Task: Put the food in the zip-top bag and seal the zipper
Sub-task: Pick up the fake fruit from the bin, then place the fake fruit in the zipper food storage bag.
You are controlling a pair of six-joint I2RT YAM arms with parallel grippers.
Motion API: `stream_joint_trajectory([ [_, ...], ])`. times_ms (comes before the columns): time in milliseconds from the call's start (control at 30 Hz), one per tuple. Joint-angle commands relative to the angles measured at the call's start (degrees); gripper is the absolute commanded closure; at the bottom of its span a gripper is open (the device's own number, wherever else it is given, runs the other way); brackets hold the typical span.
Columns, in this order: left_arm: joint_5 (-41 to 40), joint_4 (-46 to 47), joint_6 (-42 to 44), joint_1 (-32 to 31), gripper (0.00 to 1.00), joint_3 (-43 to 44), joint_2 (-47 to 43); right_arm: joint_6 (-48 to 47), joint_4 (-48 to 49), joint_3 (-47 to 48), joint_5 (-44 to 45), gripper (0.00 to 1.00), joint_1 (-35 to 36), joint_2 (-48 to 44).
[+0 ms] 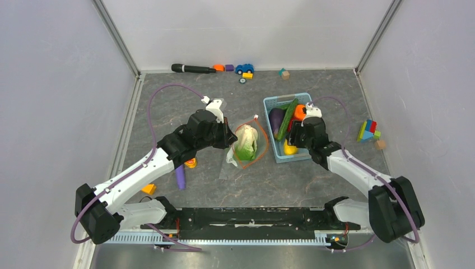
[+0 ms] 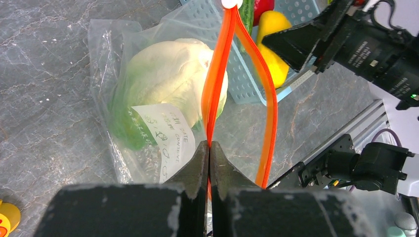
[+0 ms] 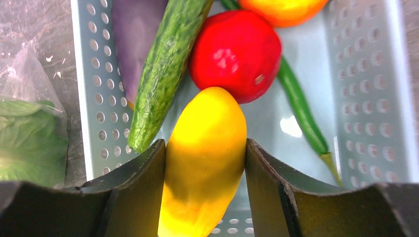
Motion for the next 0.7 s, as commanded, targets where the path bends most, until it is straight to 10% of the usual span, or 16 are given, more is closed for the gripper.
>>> stream_joint_trajectory([
  [0,1.1,2.9,0.1,-0.1,0.98,0.5,-0.6,-3.6,-0.4,-0.9,6.4,0.83,-0.1,-5.6],
  [667,1.8,3.5,0.2,-0.1,0.98,0.0,-0.2,-17.6,13.1,-4.3,1.5,0.90,-0.1,-23.8],
])
